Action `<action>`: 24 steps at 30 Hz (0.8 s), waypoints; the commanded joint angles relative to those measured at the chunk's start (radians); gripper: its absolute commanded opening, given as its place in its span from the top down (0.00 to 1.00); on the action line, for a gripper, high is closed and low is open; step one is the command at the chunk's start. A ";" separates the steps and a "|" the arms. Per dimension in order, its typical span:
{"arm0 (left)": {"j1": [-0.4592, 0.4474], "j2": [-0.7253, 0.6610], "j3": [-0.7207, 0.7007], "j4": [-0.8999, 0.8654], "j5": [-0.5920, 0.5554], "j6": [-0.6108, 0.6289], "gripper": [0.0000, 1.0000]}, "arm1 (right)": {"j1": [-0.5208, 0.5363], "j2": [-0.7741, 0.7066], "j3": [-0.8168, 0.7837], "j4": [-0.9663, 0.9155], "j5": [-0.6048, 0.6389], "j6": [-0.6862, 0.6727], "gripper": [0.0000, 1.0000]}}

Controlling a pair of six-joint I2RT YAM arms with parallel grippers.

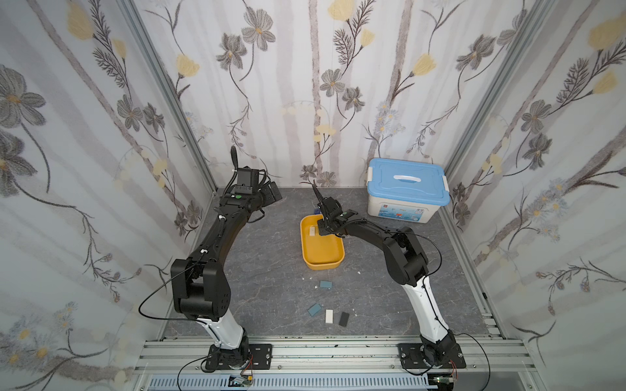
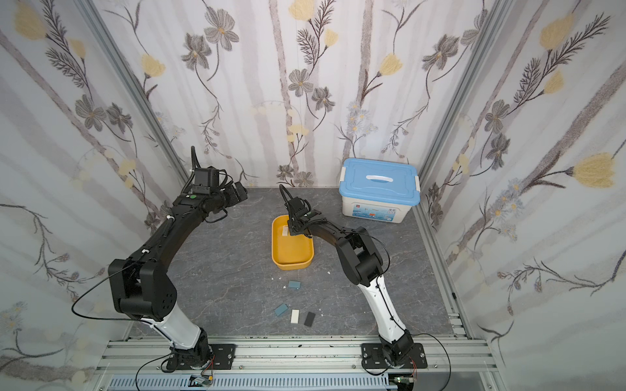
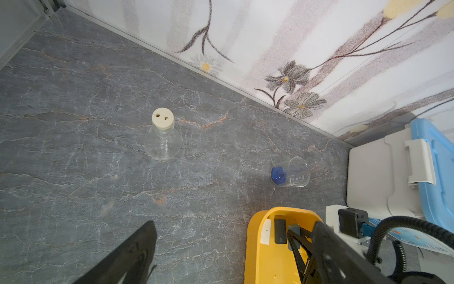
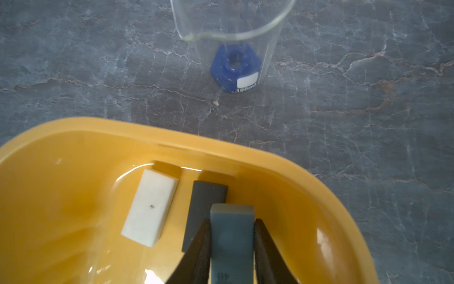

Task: Put the eraser in the storage box
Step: Place the eraser in the storage box.

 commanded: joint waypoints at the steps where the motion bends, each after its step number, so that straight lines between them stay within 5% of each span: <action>1: 0.004 0.001 0.001 0.028 0.004 0.001 0.00 | -0.001 0.010 0.028 -0.009 0.042 0.009 0.68; 16: 0.008 0.001 -0.005 0.026 0.012 0.003 0.00 | 0.019 -0.012 0.030 0.004 0.031 -0.001 0.61; 24: 0.009 -0.001 -0.009 0.025 0.012 0.003 0.00 | 0.052 -0.047 0.028 0.034 -0.037 -0.006 0.33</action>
